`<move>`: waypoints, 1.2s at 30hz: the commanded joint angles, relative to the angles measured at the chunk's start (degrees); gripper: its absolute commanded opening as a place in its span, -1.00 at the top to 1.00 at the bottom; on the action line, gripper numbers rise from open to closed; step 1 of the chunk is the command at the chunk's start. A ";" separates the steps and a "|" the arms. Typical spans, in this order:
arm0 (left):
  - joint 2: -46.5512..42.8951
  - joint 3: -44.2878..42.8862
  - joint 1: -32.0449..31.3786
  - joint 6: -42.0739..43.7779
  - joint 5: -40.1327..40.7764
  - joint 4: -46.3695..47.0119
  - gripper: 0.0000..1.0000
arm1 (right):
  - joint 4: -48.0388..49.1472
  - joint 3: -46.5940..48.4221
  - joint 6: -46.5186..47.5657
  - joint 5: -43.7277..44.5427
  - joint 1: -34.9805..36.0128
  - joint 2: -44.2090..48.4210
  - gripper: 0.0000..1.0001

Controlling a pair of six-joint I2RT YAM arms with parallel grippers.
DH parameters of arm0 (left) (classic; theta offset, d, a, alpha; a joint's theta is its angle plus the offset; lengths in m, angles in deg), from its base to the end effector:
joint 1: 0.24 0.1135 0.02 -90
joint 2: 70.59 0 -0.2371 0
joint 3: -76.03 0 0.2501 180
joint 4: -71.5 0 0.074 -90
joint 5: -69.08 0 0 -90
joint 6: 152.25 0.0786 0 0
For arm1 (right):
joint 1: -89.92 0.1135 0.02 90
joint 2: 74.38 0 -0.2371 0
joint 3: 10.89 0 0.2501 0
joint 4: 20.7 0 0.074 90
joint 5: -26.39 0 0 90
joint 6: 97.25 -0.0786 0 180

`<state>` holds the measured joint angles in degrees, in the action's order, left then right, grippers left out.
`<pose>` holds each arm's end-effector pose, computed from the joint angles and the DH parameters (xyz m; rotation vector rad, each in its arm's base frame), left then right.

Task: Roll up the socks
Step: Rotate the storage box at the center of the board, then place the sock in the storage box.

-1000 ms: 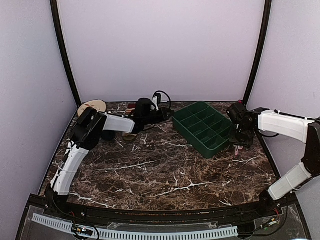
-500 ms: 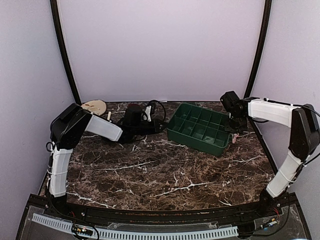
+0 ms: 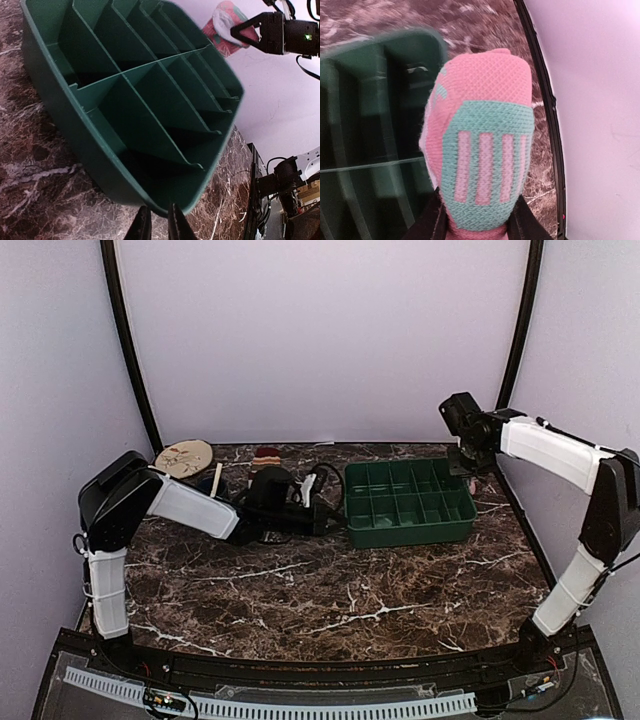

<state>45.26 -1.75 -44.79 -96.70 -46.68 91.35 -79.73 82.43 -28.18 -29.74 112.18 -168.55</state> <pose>0.3023 -0.3455 0.1274 0.5233 2.0314 -1.3177 0.3472 0.0948 0.2258 0.1695 2.4128 -0.4438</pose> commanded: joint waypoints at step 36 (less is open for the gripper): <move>-8.01 3.25 -0.53 3.71 -2.45 -0.07 0.65 | -6.40 -0.48 -1.36 6.07 15.24 -5.10 1.00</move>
<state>40.17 0.81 -45.16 -94.21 -48.17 92.08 -85.30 79.81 -28.64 -27.91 126.80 -175.04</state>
